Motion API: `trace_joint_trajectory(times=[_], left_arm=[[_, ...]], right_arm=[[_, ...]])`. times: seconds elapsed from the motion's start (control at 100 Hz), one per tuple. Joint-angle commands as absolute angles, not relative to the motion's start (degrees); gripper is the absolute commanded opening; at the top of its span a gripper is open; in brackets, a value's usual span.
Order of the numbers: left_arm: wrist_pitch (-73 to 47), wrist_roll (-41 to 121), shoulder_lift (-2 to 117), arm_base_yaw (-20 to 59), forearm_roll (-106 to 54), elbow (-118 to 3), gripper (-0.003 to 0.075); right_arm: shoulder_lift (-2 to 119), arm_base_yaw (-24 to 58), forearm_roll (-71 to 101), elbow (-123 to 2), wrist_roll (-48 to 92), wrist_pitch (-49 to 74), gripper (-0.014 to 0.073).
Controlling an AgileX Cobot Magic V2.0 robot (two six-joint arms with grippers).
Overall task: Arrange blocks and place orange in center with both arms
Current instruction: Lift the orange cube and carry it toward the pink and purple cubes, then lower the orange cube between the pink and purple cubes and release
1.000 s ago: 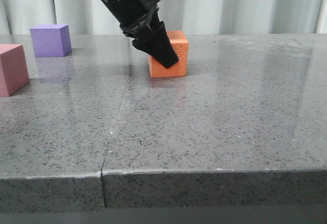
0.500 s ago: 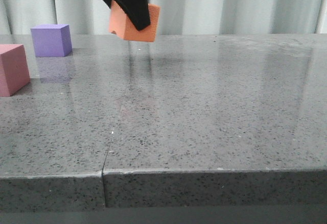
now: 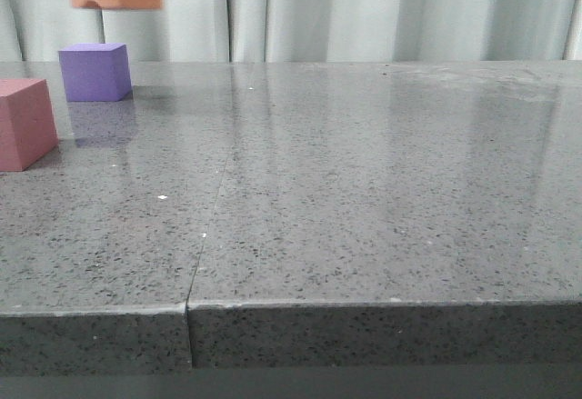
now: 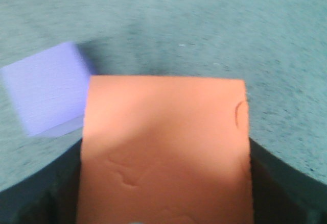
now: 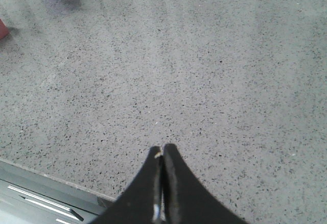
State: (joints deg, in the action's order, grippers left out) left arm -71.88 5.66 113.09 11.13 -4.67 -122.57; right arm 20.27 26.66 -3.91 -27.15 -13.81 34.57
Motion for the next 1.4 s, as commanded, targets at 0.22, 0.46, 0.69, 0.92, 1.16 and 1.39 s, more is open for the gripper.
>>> trace_joint_trajectory(times=[0.22, 0.46, 0.69, 0.92, 1.16, 1.39], left_arm=[[-71.0, 1.8, 102.5, 5.4, -2.8, -114.7, 0.0283], [-58.5, -4.1, 98.4, 3.7, -1.7, -100.8, 0.0283], [-48.3, -6.7, 98.4, 5.0, -1.4, -92.1, 0.0283], [-43.0, -7.8, 98.4, 5.6, -1.6, -88.1, 0.0283], [-42.2, -7.9, 99.9, 6.0, -2.0, -87.4, 0.0283], [-40.7, -7.9, 101.7, 8.1, -2.0, -87.4, 0.0283]], right_arm=[[20.6, 26.8, -4.7, -28.7, -13.3, 30.6, -0.0069], [20.6, 26.8, -4.7, -28.7, -13.3, 30.6, -0.0069], [20.6, 26.8, -4.7, -28.7, -13.3, 30.6, -0.0069], [20.6, 26.8, -4.7, -28.7, -13.3, 30.6, -0.0069], [20.6, 26.8, -4.7, -28.7, -13.3, 30.6, -0.0069], [20.6, 26.8, -4.7, -28.7, -13.3, 30.6, -0.0069]])
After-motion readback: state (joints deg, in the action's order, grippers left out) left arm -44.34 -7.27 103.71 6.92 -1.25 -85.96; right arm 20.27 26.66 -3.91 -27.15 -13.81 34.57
